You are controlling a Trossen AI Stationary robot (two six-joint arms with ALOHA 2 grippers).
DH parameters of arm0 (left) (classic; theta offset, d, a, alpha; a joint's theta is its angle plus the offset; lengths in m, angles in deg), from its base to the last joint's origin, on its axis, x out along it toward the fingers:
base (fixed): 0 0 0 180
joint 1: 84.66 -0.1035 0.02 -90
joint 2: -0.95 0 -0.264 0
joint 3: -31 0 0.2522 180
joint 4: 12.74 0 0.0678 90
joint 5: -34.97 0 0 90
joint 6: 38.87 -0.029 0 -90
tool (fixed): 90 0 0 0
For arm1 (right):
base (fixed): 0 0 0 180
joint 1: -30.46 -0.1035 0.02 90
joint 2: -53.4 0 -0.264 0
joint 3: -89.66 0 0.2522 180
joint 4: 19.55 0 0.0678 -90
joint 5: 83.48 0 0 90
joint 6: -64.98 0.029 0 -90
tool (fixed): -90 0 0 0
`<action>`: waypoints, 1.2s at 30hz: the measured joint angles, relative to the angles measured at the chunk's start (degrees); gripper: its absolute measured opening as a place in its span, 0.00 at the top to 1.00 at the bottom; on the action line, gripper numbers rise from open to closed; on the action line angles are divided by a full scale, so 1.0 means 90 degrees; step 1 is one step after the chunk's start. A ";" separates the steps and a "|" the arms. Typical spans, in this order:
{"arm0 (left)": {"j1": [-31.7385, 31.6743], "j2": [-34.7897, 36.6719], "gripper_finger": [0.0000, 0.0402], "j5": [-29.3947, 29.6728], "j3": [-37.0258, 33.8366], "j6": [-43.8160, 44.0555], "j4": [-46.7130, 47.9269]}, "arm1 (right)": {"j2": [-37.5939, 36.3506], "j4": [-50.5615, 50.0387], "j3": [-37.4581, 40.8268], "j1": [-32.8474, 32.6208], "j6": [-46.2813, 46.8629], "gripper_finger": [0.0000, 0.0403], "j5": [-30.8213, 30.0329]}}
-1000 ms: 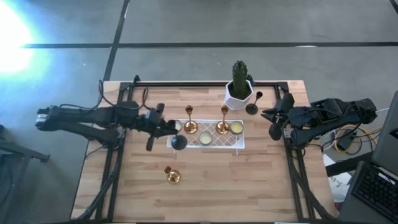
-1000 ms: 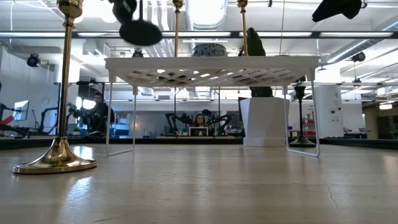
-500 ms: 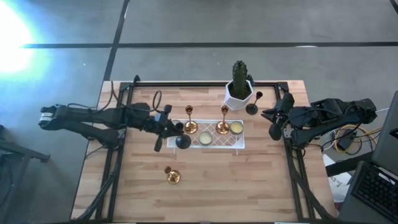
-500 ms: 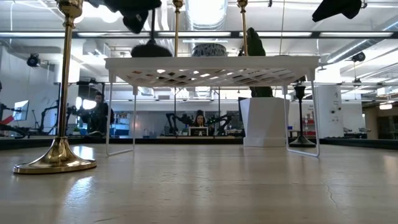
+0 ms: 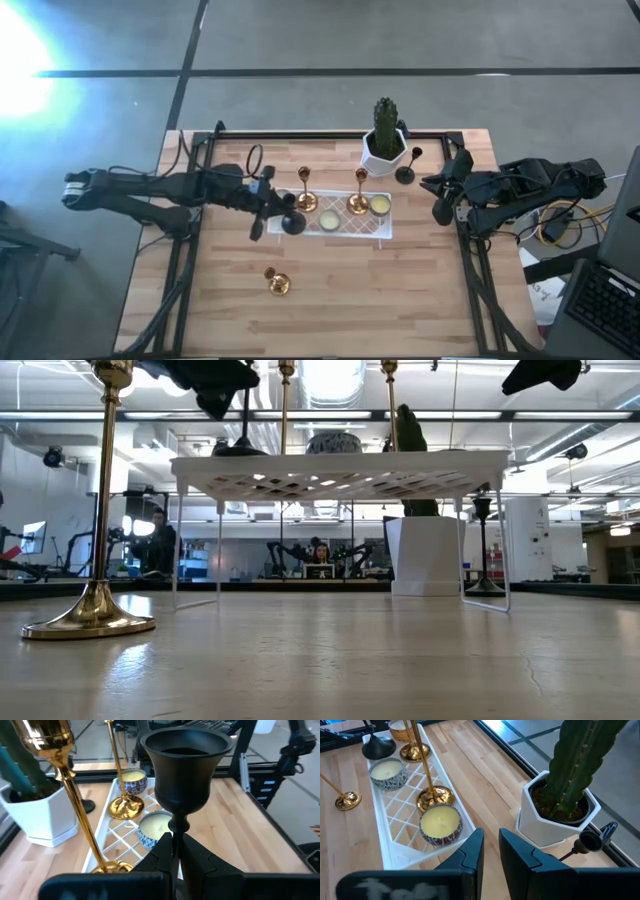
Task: Pick & Place candle stick holders
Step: Put the left black candle holder on the shelf
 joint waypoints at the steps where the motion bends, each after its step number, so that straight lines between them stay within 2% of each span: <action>1: -0.0003 0.0019 0.95 0.0064 0.0000 -0.0012 0.0028 | -0.0002 0.0001 0.0000 0.0000 0.0002 0.87 0.0000; 36: -0.0188 0.0054 0.95 0.0089 -0.0007 -0.0287 -0.0063 | -0.0002 -0.0004 0.0000 0.0000 0.0007 0.87 0.0005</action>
